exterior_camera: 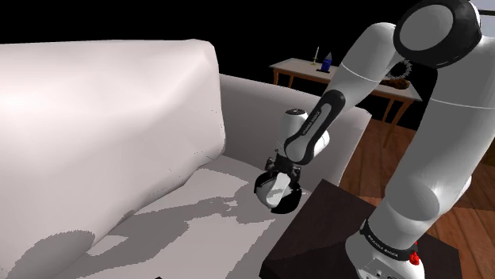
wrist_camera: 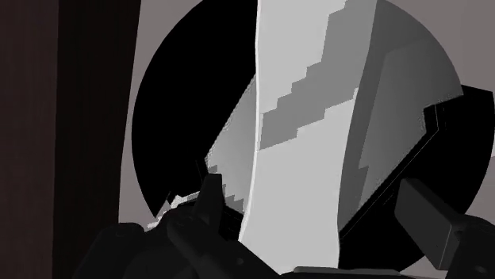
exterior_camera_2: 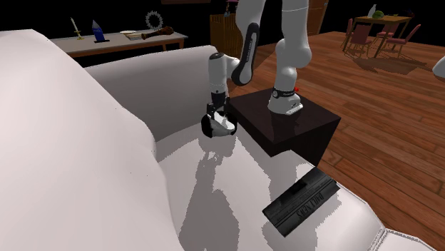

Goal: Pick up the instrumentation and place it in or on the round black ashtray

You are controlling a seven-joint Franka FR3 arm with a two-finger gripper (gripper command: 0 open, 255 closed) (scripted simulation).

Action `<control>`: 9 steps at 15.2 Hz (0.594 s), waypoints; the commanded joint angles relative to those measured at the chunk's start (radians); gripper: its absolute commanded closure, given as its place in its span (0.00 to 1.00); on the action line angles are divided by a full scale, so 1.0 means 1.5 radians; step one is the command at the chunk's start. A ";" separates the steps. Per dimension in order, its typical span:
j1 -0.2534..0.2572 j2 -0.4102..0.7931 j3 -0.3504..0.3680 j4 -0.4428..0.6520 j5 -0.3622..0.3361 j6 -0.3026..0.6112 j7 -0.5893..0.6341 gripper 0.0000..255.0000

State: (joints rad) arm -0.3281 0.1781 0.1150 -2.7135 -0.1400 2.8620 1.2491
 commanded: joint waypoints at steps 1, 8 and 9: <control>-0.013 -0.057 0.021 -0.005 0.033 -0.051 -0.025 0.00; -0.011 -0.080 0.023 -0.007 0.047 -0.073 -0.034 0.00; -0.011 -0.080 0.023 -0.007 0.047 -0.073 -0.034 0.00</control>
State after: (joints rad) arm -0.3449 0.0585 0.1489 -2.7232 -0.0698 2.7534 1.1976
